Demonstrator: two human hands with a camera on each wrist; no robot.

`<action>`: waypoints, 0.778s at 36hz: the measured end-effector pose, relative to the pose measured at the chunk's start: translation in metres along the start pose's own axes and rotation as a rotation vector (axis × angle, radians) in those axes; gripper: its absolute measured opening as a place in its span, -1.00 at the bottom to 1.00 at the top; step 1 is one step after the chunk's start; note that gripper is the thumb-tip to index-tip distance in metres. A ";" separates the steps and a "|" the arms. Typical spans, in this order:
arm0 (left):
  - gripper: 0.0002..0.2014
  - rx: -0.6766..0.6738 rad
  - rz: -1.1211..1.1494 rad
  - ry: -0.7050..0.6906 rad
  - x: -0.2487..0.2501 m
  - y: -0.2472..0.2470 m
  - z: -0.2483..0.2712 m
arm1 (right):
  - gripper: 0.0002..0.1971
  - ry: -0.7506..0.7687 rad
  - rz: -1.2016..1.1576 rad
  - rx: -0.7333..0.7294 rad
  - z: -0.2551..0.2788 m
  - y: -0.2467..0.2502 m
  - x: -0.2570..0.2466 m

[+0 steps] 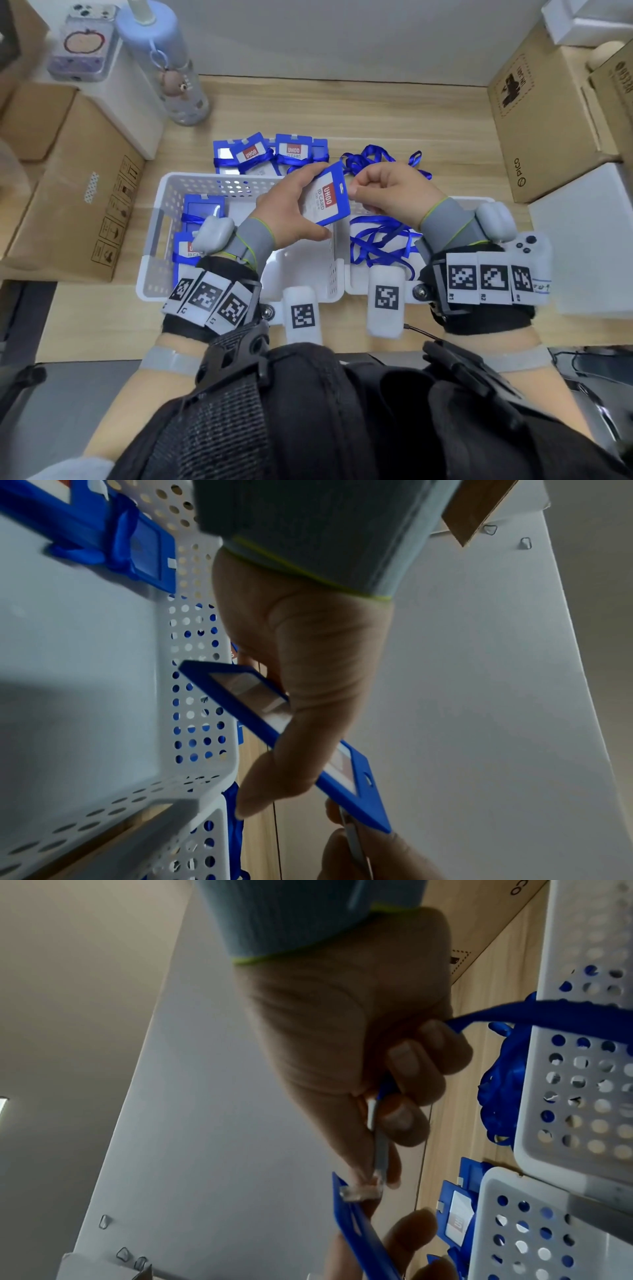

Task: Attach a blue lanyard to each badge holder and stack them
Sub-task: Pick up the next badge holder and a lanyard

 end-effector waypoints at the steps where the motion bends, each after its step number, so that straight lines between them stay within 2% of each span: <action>1: 0.05 0.001 -0.007 0.000 0.000 0.001 0.000 | -0.83 0.000 -0.005 0.000 0.000 0.000 0.000; 11: -0.02 0.010 0.005 -0.001 0.000 0.003 0.002 | -0.88 0.001 -0.044 -0.034 -0.001 -0.003 0.000; 18: 0.00 -0.059 -0.056 0.036 -0.001 0.000 0.003 | -0.80 0.010 -0.046 -0.064 -0.002 -0.002 -0.001; 21: 0.01 -0.047 -0.063 0.031 -0.001 0.001 0.001 | -0.74 0.001 -0.104 -0.097 -0.002 -0.006 -0.002; 26: -0.02 -0.052 -0.101 0.014 -0.001 -0.001 -0.004 | -0.47 -0.047 -0.127 -0.169 -0.004 -0.017 -0.004; 28: -0.02 -0.054 -0.119 0.011 -0.001 0.000 -0.005 | -0.52 -0.046 -0.100 -0.160 -0.004 -0.017 -0.005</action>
Point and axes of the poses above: each hand's wrist, its own z-axis away from the middle knuckle, its own y-axis out of the back of the hand, x = y × z, the point moved 8 cm from there along -z, towards the middle knuckle, and after that the axes turned 9 degrees about -y, right-handed, at the moved point
